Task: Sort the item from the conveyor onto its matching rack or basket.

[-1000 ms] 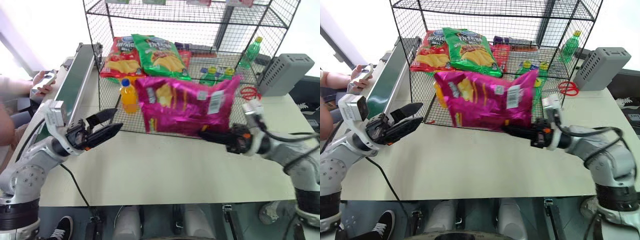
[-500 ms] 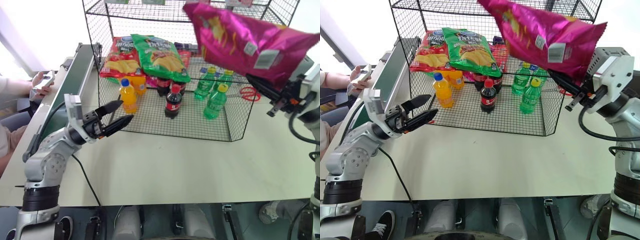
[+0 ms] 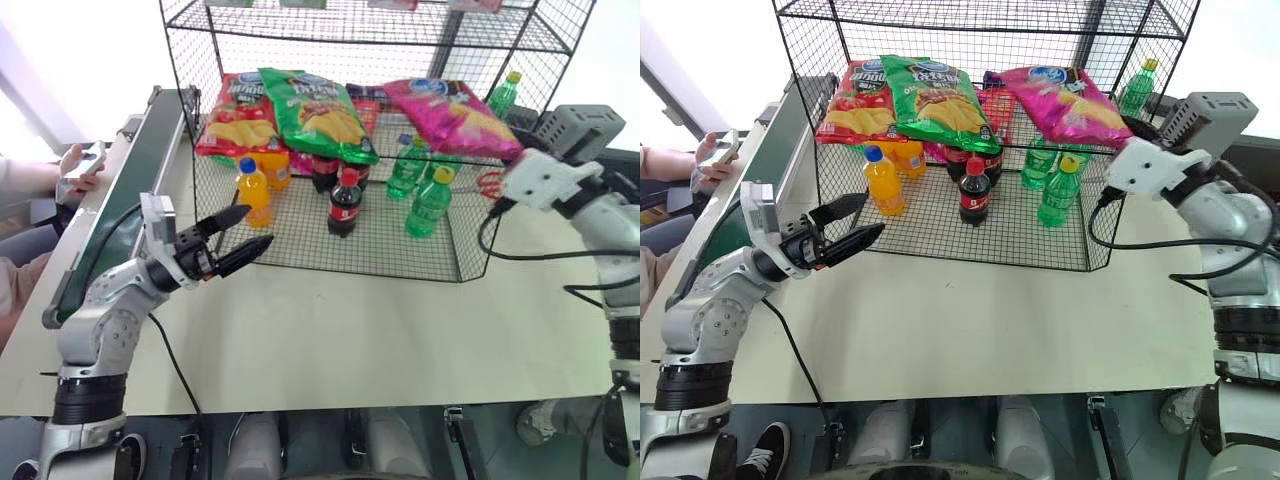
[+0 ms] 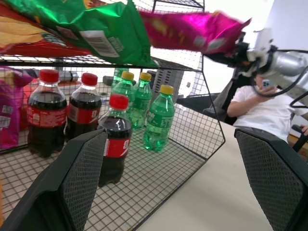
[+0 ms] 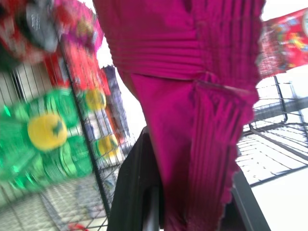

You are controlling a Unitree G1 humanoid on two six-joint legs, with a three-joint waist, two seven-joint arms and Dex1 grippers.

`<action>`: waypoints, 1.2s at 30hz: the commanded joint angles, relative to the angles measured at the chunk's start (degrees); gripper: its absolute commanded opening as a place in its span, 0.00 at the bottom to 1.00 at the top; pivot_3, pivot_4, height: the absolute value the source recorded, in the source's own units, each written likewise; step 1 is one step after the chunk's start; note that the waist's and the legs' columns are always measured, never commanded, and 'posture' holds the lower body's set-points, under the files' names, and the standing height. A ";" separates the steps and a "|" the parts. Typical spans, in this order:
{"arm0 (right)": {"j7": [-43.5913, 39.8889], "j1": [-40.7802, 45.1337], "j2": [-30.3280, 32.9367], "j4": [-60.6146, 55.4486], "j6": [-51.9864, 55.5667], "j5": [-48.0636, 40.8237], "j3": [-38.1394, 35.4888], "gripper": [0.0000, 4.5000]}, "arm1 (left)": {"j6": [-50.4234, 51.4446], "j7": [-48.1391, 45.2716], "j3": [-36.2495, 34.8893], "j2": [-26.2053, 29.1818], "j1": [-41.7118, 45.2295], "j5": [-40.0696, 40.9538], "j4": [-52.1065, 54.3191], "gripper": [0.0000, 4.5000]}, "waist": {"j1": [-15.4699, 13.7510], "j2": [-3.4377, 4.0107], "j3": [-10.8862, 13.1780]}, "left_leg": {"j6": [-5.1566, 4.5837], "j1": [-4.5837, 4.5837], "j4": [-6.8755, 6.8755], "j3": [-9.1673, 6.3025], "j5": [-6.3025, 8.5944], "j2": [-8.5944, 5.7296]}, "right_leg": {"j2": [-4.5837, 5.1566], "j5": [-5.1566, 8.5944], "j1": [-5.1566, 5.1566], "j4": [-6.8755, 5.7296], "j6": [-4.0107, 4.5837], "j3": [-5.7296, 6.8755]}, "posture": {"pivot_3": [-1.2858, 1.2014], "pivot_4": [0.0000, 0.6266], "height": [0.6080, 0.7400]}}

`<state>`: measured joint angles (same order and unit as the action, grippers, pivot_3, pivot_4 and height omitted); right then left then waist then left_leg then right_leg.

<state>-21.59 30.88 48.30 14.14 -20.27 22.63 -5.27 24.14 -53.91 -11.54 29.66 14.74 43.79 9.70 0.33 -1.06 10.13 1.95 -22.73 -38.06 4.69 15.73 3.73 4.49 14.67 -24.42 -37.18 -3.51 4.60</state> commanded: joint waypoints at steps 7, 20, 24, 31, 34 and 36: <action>7.31 7.92 -1.33 6.33 4.38 3.57 3.02 0.04 | -1.52 0.45 -0.38 0.42 -1.37 -1.25 3.61 1.00 | 0.42 0.00 0.00 | 0.02 0.00 0.00 -0.01 -0.01 0.00 | 0.01 0.00 0.00 -0.01 0.00 0.00 | 0.52 0.24 1.00; -2.68 8.69 -1.08 2.40 6.09 -6.67 2.83 0.99 | -1.89 1.00 -0.10 0.17 -1.96 -1.67 3.36 1.00 | 0.59 0.00 0.00 | 0.01 0.04 0.01 -0.01 -0.01 0.01 | 0.00 -0.01 0.01 -0.03 0.01 0.00 | 0.52 0.24 1.00; -11.58 7.22 -0.44 -0.02 5.20 -16.32 0.94 0.99 | -1.97 0.80 -0.27 0.08 -1.99 -1.71 2.93 1.00 | 0.46 0.01 0.00 | 0.00 0.03 0.01 -0.01 -0.01 0.02 | -0.01 -0.01 0.01 -0.03 0.00 0.00 | 0.52 0.24 1.00; -21.86 6.52 2.09 0.14 3.55 -26.86 -2.31 0.99 | -2.47 0.34 0.50 -0.13 -2.45 -2.73 3.17 1.00 | 0.28 0.01 0.00 | -0.01 0.00 0.00 0.00 0.00 -0.01 | 0.04 -0.01 0.01 -0.02 0.00 0.01 | 0.52 0.24 1.00; -25.95 5.73 2.26 -0.55 3.21 -30.06 -2.34 0.99 | -2.61 0.28 0.51 -0.17 -2.51 -3.05 3.22 1.00 | 0.29 0.01 0.00 | -0.01 0.01 0.01 -0.02 0.00 0.00 | 0.02 -0.01 0.01 -0.02 0.00 0.02 | 0.52 0.24 1.00; -28.24 5.48 1.73 -1.67 4.61 -32.66 -2.22 0.99 | -3.06 -0.05 0.65 0.05 -2.61 -3.79 3.02 1.00 | 0.40 0.01 0.00 | -0.01 0.01 0.00 -0.01 0.00 0.00 | 0.02 -0.01 0.01 -0.02 0.00 0.02 | 0.52 0.24 1.00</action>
<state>-48.39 35.93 49.76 15.20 -15.66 -7.25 -5.72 22.72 -53.46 -10.53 29.34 12.04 40.37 11.81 0.73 -1.05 10.13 1.94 -22.70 -38.05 4.69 15.73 3.74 4.51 14.66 -24.41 -37.22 -3.52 4.62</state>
